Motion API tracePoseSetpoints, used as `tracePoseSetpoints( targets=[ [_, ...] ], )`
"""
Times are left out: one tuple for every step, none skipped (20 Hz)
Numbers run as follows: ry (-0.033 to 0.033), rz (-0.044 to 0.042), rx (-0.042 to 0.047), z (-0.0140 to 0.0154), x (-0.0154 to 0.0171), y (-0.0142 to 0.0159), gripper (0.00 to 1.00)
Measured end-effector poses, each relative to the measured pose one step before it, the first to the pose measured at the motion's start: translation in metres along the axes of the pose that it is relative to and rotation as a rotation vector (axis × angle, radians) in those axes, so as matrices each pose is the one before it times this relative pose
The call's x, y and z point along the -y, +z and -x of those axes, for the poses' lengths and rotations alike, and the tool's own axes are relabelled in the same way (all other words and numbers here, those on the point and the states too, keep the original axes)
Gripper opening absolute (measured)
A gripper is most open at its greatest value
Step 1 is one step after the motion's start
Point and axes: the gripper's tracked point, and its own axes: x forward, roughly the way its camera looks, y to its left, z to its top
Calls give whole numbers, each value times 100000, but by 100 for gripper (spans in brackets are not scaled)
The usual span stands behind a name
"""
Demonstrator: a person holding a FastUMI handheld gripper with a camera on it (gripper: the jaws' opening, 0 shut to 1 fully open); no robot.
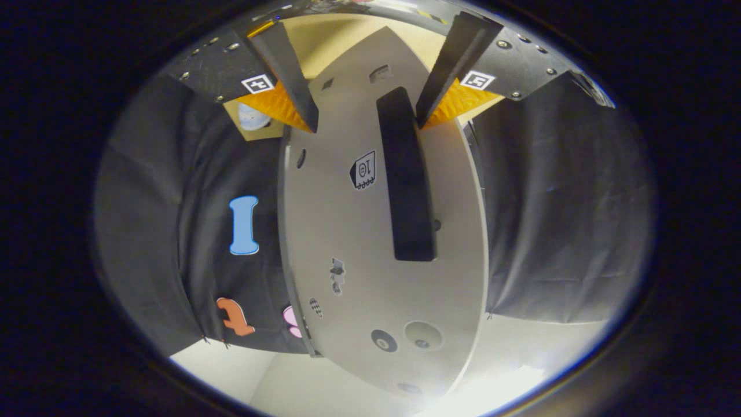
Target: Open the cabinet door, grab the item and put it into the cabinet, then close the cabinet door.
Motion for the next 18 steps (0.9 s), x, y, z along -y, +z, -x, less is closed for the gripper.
tracePoseSetpoints(
  targets=[
    [1216,54,774,-1368,-1293,264,100],
    [844,1406,-22,-1296,-561,292,100],
    [520,1154,623,-1440,-552,134,100],
    [531,855,5,-1387,-693,61,100],
    [602,496,460,-1295,-1355,-31,100],
    [530,649,129,-1381,-1007,18,100],
    [211,613,674,-1393,-1039,173,100],
    [-56,1015,623,-1306,-746,133,100],
    [-360,1050,582,-1133,-716,195,100],
    [-548,1262,1281,-1276,-454,330,100],
    [-684,830,599,-1070,-515,105,100],
    [-511,613,650,-947,-536,85,100],
    [-533,285,162,-1166,-278,-10,100],
    [-487,207,352,-975,-97,114,100],
    [-513,148,372,-742,-82,103,100],
    [-519,833,287,-625,-272,120,100],
    [-859,885,632,-691,-216,55,100],
    [-929,1237,344,-593,-109,122,100]
  ],
)
